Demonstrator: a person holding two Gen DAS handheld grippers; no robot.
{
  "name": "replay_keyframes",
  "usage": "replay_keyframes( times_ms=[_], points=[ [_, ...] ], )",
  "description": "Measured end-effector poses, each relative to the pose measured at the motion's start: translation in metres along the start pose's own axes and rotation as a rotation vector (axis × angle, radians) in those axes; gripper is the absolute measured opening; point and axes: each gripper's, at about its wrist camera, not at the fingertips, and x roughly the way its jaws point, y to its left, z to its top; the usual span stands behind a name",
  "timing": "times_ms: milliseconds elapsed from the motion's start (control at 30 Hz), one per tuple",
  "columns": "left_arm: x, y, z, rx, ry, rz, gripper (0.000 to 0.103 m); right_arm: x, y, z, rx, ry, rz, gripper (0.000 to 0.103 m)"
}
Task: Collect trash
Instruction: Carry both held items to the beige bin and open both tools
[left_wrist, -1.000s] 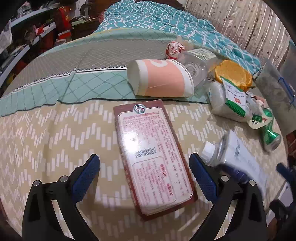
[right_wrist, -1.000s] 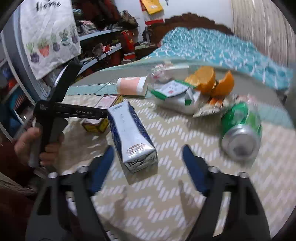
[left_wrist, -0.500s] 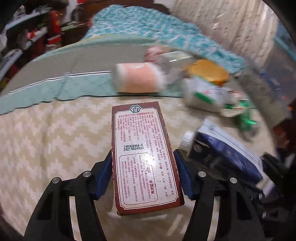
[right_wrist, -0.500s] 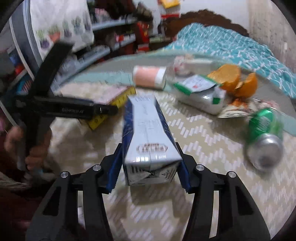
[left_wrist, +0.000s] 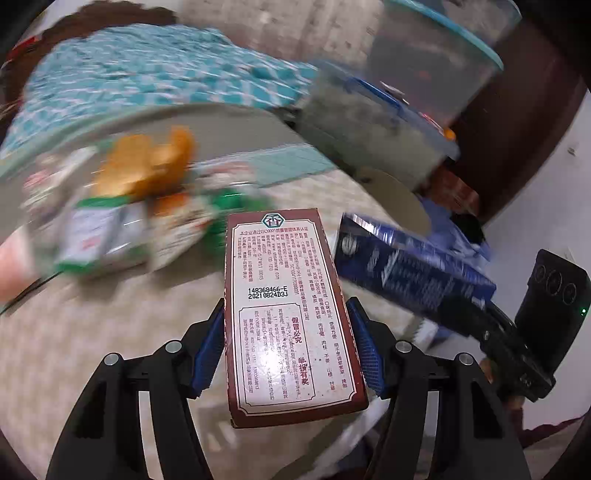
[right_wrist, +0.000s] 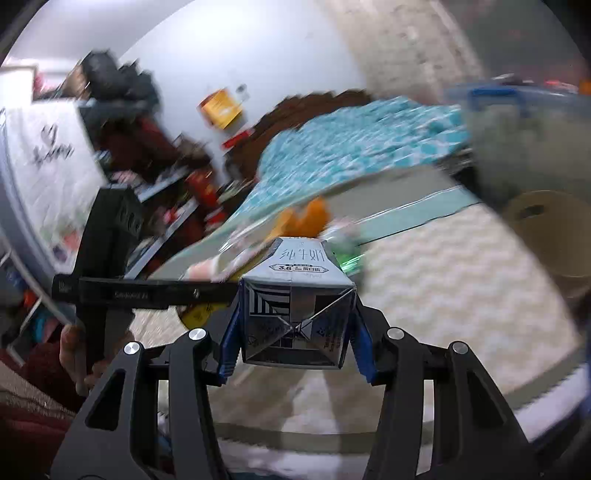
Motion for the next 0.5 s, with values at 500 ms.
replay_keyframes(
  times_ms=[500],
  points=[
    [0.206, -0.159, 0.128, 0.298, 0.211, -0.121, 0.060, -0.024, -0.186, 0.029, 0.286, -0.120, -0.529, 0.053]
  ],
)
